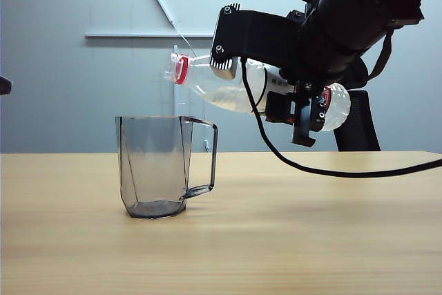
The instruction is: Pick up the mineral water bottle on the table and pour water into the mug until it's half full.
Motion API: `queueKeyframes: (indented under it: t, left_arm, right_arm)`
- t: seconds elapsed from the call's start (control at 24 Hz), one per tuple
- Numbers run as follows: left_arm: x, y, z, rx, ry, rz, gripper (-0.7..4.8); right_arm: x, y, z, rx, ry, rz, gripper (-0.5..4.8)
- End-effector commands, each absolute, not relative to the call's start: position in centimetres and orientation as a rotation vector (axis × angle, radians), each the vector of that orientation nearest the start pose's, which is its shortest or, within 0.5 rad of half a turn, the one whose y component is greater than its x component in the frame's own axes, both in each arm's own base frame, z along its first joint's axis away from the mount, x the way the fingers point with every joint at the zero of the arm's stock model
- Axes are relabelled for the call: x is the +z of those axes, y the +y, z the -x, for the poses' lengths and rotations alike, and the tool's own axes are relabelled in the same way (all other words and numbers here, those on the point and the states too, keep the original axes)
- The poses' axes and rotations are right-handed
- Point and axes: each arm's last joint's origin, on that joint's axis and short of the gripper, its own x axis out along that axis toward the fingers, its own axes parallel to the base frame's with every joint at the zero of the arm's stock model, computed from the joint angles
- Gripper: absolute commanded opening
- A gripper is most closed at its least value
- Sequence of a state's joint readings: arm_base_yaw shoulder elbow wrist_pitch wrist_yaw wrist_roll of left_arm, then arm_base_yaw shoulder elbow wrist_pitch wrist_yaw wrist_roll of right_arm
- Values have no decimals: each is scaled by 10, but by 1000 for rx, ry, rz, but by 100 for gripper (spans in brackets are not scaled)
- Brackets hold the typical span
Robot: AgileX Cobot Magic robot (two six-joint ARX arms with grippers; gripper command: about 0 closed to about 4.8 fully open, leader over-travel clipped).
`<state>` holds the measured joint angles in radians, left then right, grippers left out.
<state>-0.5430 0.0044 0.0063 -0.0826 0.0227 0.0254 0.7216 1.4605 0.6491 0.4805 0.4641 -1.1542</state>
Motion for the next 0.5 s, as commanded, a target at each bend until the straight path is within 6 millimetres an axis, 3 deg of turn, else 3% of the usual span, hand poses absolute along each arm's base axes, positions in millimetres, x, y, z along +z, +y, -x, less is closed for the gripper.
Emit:
queueKeyframes:
  t: [0.04, 0.5]
  left_arm:
    - [159, -51, -83, -567, 63, -40, -2]
    - [159, -51, -83, -566, 63, -40, -2]
  right_arm:
    - [212, 185, -229, 342, 23, 1309, 299]
    - [220, 189, -235, 322, -2, 1407, 281]
